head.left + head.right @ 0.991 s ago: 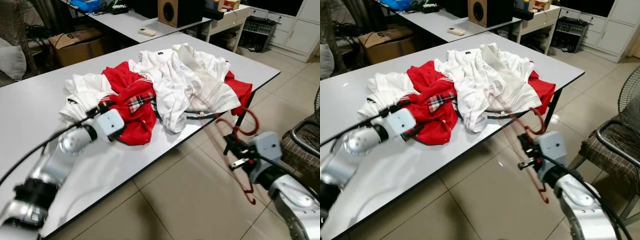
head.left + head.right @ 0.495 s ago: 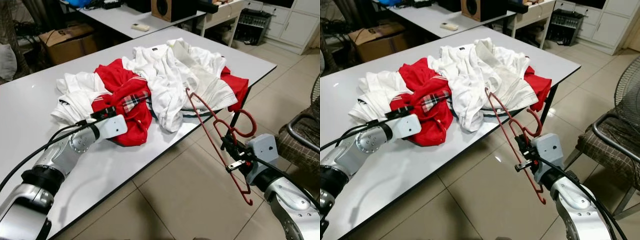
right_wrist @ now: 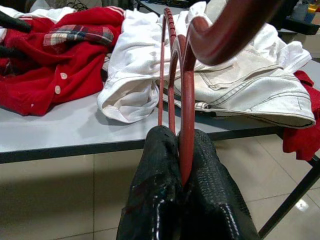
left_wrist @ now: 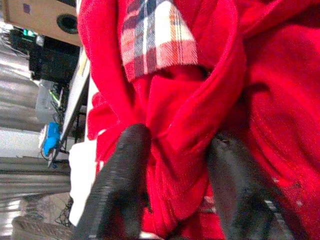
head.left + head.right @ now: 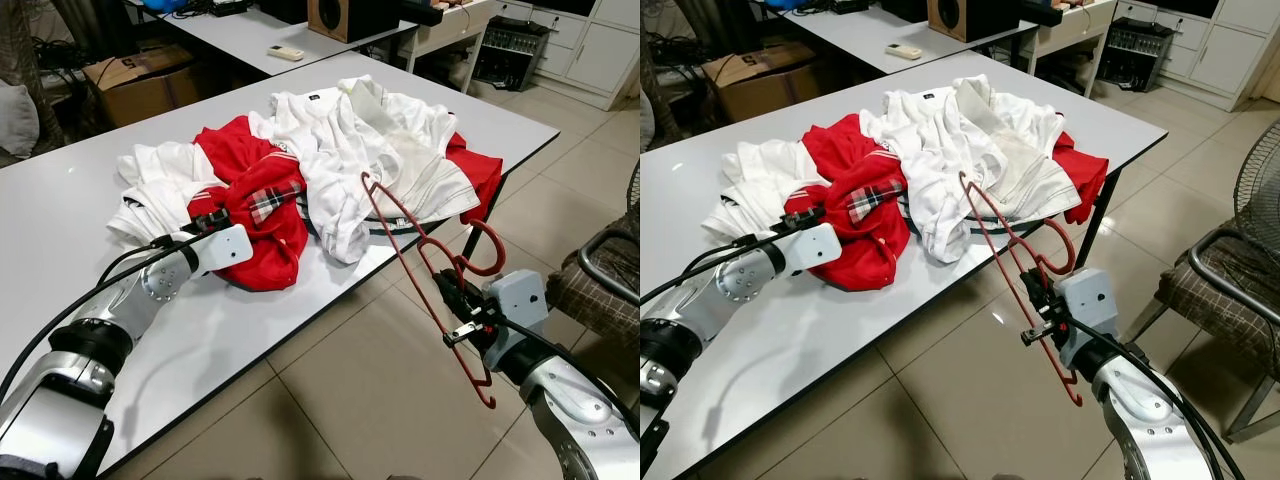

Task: Hang hanger

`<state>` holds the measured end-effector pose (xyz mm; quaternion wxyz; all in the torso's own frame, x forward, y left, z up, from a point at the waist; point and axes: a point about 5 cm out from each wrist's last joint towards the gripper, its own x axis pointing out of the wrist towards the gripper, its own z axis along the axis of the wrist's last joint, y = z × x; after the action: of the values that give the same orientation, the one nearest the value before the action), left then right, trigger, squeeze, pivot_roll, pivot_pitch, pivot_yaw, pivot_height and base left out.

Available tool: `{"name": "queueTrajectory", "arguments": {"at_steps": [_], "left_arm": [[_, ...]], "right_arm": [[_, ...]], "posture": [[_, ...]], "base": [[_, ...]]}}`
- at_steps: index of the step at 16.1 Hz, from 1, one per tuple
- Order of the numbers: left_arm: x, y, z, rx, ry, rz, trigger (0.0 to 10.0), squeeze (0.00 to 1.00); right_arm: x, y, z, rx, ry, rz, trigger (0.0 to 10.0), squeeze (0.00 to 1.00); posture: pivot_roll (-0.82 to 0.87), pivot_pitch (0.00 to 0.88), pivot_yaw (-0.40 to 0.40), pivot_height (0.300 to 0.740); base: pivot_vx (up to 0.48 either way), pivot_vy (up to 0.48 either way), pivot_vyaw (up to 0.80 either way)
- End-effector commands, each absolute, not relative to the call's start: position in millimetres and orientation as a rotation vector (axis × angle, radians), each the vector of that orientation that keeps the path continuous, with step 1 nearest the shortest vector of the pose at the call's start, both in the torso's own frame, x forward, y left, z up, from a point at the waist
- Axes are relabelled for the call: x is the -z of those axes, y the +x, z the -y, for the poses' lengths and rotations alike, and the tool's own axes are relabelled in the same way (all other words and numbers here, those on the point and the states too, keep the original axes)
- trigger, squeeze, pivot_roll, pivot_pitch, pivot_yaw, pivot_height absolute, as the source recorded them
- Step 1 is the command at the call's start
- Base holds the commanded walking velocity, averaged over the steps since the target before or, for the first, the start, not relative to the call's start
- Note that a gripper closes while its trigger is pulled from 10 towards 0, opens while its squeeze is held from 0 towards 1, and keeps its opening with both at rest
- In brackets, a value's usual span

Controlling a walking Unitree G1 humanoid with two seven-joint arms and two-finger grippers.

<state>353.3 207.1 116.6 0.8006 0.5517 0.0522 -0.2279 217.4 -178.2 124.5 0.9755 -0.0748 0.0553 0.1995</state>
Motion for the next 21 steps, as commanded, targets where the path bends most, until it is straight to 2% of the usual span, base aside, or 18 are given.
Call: {"name": "queueTrajectory", "arguments": {"at_steps": [1,9,11,13,15,18,21], "left_arm": [[-120,356,-206,0.487,1.200,-0.096,0.0,0.00],[-112,359,-204,0.520,1.194,-0.131,0.0,0.00],[-111,359,-203,0.571,1.189,-0.168,0.0,0.00],[-124,365,-201,0.588,1.104,-0.162,0.0,0.00],[-152,377,-194,0.562,0.938,-0.096,0.0,0.00],[-206,390,-184,0.553,0.748,0.045,0.0,0.00],[-223,390,-184,0.583,0.741,0.080,0.0,0.00]], "right_arm": [[-129,216,177,-0.409,-0.157,-0.082,10.0,0.00],[-129,215,172,-0.446,-0.164,-0.070,10.0,0.00],[-131,213,169,-0.509,-0.159,-0.061,10.0,0.00],[-138,208,162,-0.635,-0.118,-0.067,10.0,0.00],[-140,203,155,-0.755,-0.104,-0.106,10.0,0.00],[-136,205,151,-0.765,-0.080,-0.153,10.0,0.00],[-134,209,148,-0.756,-0.065,-0.169,10.0,0.00]], "posture": [[-0.19,0.000,0.063,0.740],[-0.20,0.000,0.062,0.740],[-0.20,0.000,0.064,0.740],[-0.19,0.000,0.063,0.740],[-0.18,0.000,0.062,0.740],[-0.18,0.000,0.066,0.740],[-0.16,0.000,0.063,0.740]], "base": [[0.000,0.000,0.00],[0.000,0.000,0.00],[0.000,0.000,0.00],[0.000,0.000,0.00],[0.000,0.000,0.00],[0.000,0.000,0.00],[0.000,0.000,0.00]]}}
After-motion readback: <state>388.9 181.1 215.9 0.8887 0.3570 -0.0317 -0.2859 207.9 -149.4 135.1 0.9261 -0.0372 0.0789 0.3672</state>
